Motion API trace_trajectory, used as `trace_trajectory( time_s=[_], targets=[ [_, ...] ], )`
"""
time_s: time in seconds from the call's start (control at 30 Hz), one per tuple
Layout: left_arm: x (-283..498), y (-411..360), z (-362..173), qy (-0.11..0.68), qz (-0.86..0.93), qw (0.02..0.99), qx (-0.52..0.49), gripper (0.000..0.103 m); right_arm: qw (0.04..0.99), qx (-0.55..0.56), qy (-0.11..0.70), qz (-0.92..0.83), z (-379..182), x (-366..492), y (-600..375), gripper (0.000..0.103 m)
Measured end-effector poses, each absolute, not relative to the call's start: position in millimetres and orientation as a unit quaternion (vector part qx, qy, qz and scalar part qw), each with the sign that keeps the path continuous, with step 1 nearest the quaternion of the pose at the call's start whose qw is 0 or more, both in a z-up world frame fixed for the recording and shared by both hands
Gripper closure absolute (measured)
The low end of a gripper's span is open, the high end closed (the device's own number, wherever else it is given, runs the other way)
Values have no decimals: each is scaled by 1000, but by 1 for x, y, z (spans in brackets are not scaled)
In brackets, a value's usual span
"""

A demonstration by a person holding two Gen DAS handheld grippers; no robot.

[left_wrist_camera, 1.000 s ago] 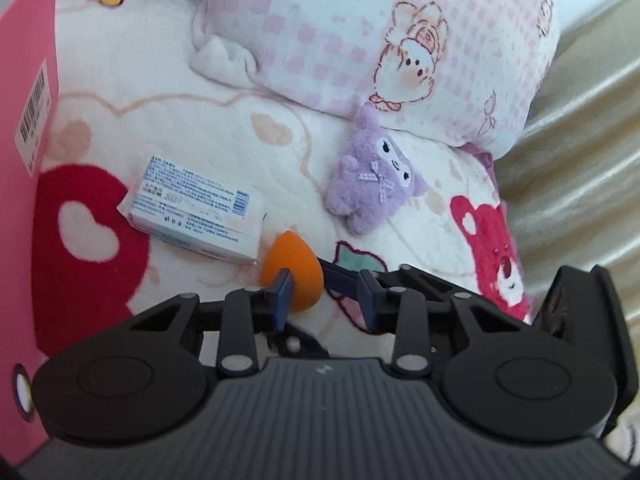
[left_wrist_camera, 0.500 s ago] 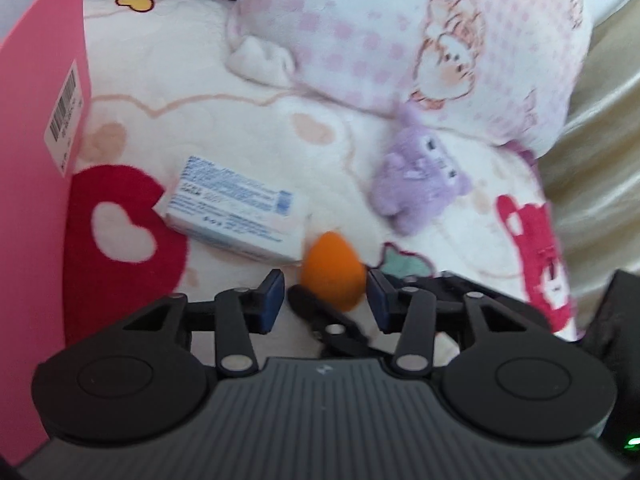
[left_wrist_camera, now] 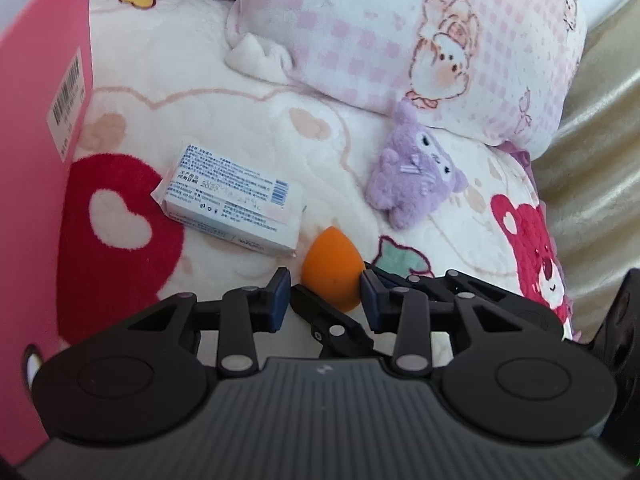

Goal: Organize objects
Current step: 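Lift the orange sponge off the bed with the left tool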

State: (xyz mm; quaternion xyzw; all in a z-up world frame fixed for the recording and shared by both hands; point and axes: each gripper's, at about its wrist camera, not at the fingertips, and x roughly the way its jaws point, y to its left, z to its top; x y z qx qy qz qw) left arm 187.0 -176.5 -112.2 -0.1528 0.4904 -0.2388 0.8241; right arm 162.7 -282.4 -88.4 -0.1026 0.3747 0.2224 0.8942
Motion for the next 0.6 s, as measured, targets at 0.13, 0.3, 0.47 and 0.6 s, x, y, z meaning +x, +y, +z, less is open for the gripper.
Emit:
trace_trajectory(
  time_s=[0.13,0.3,0.47,0.6],
  targets=[
    [176,-174,-94,481,-245,831,-135,67,898,-87,369,222,-73,151,-283,61],
    [166,-169,-83,489,-242,828,-127,67,892,-97,382,221,-63,146,-276,61],
    [154,-159,-69,494,-245,824,-128,67,881,-77,400,241,-54,140,-277,61],
    [146,-153,-56,495,-246,824,-124,67,880,-86,393,252,-45,119,-272,61]
  ],
)
